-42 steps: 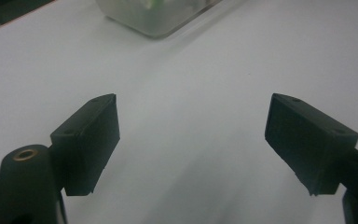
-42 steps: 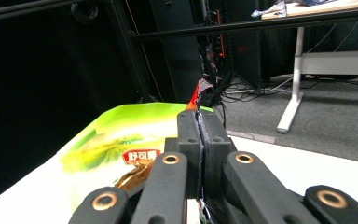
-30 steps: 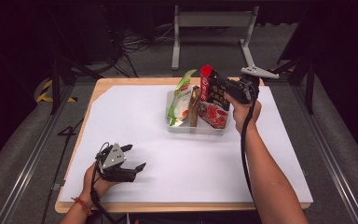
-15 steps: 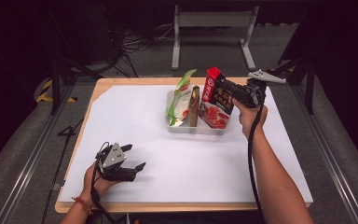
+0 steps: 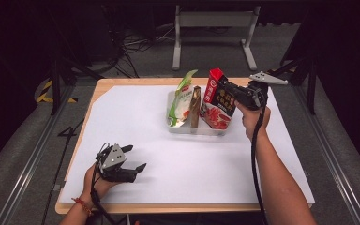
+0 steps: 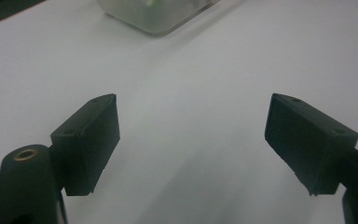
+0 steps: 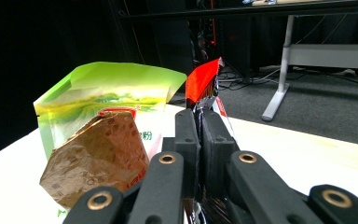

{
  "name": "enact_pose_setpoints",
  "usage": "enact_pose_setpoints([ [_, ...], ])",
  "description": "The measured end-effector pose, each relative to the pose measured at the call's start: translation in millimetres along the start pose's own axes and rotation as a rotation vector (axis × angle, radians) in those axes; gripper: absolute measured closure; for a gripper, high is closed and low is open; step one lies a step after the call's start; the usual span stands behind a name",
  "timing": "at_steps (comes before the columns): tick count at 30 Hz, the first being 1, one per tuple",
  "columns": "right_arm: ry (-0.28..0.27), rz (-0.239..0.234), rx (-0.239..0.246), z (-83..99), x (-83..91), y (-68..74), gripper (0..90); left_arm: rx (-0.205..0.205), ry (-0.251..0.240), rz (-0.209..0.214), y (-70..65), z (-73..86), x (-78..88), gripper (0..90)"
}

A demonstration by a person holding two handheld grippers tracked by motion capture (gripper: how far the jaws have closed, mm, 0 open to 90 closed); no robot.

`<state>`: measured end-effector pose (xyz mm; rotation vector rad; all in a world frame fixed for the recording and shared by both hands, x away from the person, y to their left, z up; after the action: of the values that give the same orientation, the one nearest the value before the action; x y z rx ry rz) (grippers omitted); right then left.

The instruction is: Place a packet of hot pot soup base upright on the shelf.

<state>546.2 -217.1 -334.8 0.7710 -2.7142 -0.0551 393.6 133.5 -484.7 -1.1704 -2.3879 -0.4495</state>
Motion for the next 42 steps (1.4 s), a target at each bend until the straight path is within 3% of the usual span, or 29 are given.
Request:
enact_pose_setpoints([
  [19,0.048,0.017,0.089,0.3,9.1,0.6,78.8,-0.008,0.014,-0.022,-1.7,1.7,2.7,18.7],
  [22,0.038,0.0,0.102,-0.7,15.1,2.4,78.0,-0.01,0.019,-0.027,-3.4,1.2,3.1,18.7],
  [42,0.063,0.011,0.125,2.3,25.7,3.7,74.0,-0.021,0.029,-0.036,-3.8,2.2,3.2,18.7],
])
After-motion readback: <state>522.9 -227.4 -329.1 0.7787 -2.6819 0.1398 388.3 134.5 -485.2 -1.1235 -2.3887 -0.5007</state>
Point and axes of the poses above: each handheld gripper's, and its own axes: x roughly backward along the jaws, z roughly out of its underside, y roughly to its left, the point moved 8 cm from there along -x, roughly forward along the jaws, and after that the axes turned 1 degree about z, right-handed, at the moved point
